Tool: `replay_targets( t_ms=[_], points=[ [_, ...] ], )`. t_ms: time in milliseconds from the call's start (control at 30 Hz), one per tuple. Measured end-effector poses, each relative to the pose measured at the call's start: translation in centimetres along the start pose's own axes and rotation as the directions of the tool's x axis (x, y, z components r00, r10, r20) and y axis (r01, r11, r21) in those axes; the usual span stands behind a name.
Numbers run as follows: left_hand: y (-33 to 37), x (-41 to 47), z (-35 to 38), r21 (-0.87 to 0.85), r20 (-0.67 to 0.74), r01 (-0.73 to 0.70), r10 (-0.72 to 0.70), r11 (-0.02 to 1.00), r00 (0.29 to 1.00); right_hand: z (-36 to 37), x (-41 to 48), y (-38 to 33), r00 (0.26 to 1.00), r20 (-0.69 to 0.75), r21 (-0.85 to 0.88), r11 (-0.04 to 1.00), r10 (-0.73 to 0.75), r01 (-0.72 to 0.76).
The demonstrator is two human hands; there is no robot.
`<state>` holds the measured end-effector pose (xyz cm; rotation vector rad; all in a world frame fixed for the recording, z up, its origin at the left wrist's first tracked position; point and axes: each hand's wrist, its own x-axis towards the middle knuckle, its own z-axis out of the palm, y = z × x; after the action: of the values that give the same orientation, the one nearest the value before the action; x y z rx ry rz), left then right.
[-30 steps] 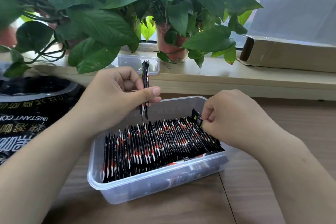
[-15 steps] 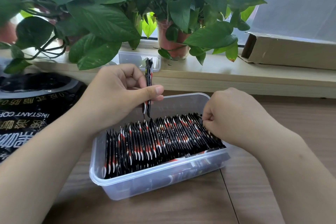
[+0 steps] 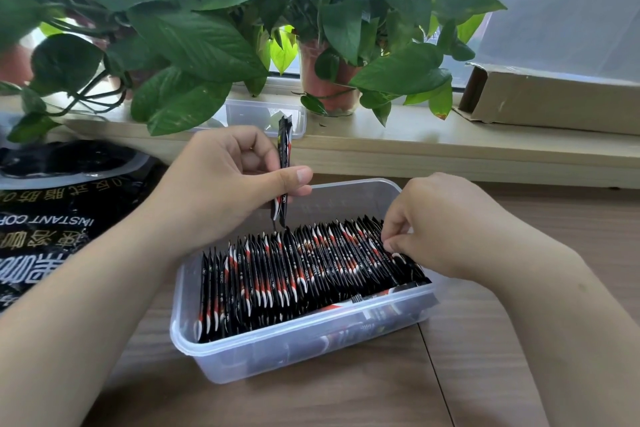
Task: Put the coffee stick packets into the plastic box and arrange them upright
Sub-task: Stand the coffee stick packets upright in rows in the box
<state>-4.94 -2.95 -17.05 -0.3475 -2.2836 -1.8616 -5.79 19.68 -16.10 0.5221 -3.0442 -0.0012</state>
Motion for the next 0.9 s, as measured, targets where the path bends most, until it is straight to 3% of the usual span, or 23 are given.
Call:
replay_targets(
  t_ms=[233, 433, 533, 600, 667, 767, 900],
  points=[
    [-0.3, 0.2, 0.0, -0.011, -0.008, 0.009, -0.009, 1.0, 1.0, -0.3, -0.4, 0.2, 0.996, 0.092, -0.034, 0.999, -0.013, 0.016],
    [-0.3, 0.1, 0.1, -0.028, -0.007, -0.001, 0.001, 1.0, 1.0, 0.3, 0.1, 0.0, 1.0, 0.019, -0.022, 1.0, 0.004, -0.004],
    [-0.2, 0.1, 0.1, -0.046, -0.001, -0.018, 0.018, 0.999, 1.0, -0.2, 0.0, 0.7, 0.995, -0.102, 0.159, 0.987, -0.004, 0.021],
    [-0.1, 0.1, 0.1, -0.09, 0.015, -0.033, 0.035, 0.995, 0.999, -0.8, -0.4, 0.6, 0.954, -0.299, 0.339, 0.934, -0.007, 0.113],
    [0.1, 0.0, 0.1, -0.138, 0.039, -0.041, 0.047, 0.99, 0.998, -1.4, -0.9, -0.6, 0.909, -0.417, 0.538, 0.8, -0.02, 0.264],
    [0.2, -0.2, 0.2, -0.175, 0.061, -0.038, 0.049, 0.984, 0.997, -1.4, -1.3, -3.2, 0.91, -0.398, 0.697, 0.608, -0.113, 0.38],
    [0.1, -0.2, 0.3, -0.217, 0.083, 0.008, 0.01, 0.976, 0.996, 0.1, -0.3, -4.7, 0.914, -0.391, 0.711, 0.597, -0.104, 0.372]
  ],
)
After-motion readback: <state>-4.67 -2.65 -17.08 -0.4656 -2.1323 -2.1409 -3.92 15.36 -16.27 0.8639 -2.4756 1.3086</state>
